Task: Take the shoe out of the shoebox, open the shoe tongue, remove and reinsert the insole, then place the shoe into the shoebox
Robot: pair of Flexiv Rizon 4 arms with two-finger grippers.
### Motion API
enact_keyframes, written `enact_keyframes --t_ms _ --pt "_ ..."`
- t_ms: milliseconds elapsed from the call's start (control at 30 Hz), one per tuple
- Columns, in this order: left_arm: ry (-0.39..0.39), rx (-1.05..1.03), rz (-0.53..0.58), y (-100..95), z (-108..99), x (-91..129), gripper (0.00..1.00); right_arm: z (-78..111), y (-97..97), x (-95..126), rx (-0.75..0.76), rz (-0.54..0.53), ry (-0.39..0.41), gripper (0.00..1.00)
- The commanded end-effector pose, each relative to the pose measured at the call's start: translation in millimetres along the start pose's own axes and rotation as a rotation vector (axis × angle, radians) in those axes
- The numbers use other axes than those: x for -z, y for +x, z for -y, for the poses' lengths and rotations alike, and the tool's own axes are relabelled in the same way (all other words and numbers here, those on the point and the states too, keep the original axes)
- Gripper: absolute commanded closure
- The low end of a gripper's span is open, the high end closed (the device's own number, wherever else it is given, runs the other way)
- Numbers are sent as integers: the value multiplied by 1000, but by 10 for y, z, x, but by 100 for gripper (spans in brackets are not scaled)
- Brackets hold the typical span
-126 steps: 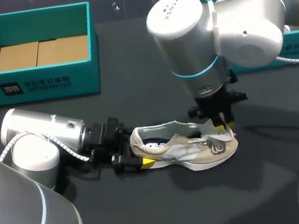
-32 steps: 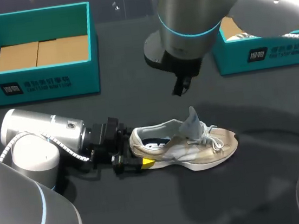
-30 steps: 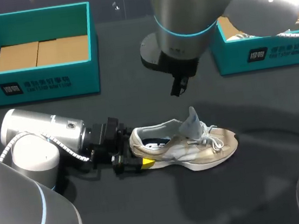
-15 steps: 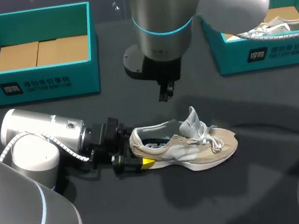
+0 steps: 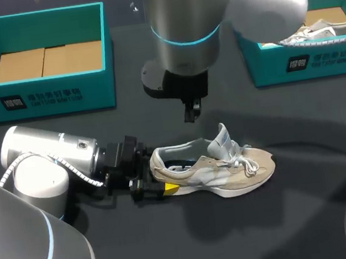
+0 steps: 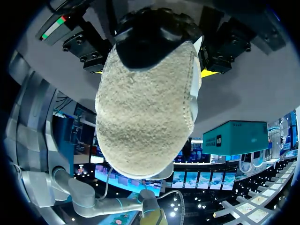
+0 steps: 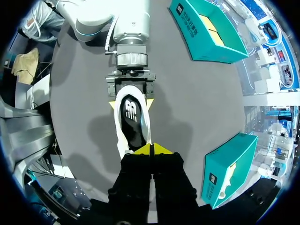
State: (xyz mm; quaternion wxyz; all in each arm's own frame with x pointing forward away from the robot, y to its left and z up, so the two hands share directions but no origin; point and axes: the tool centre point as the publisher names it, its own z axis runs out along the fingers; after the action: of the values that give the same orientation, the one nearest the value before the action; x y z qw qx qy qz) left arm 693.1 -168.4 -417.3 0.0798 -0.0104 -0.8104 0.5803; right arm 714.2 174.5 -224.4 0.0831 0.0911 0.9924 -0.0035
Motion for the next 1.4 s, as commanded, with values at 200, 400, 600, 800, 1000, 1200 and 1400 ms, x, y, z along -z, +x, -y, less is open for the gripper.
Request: enact_keyframes --t_ms 200,400,600,800,1000,1200,1400 --pt "0 0 0 -1 -9 -12 100 -291 152 -325 37 -23 -10 100" --pt "0 0 0 -1 -9 -12 100 -350 270 -478 43 -42 -26 100" --pt "0 0 0 -1 -9 -12 100 -329 327 -580 39 -68 -41 100" --pt "0 0 0 -1 -9 -12 100 -329 327 -580 39 -68 -41 100" --pt "0 0 0 -1 -9 -12 100 -346 306 -636 51 -54 -36 100" --pt "0 0 0 -1 -9 -12 100 -382 318 -745 63 -51 -41 100" --pt "0 0 0 -1 -9 -12 100 -405 352 -836 66 -47 -44 100"
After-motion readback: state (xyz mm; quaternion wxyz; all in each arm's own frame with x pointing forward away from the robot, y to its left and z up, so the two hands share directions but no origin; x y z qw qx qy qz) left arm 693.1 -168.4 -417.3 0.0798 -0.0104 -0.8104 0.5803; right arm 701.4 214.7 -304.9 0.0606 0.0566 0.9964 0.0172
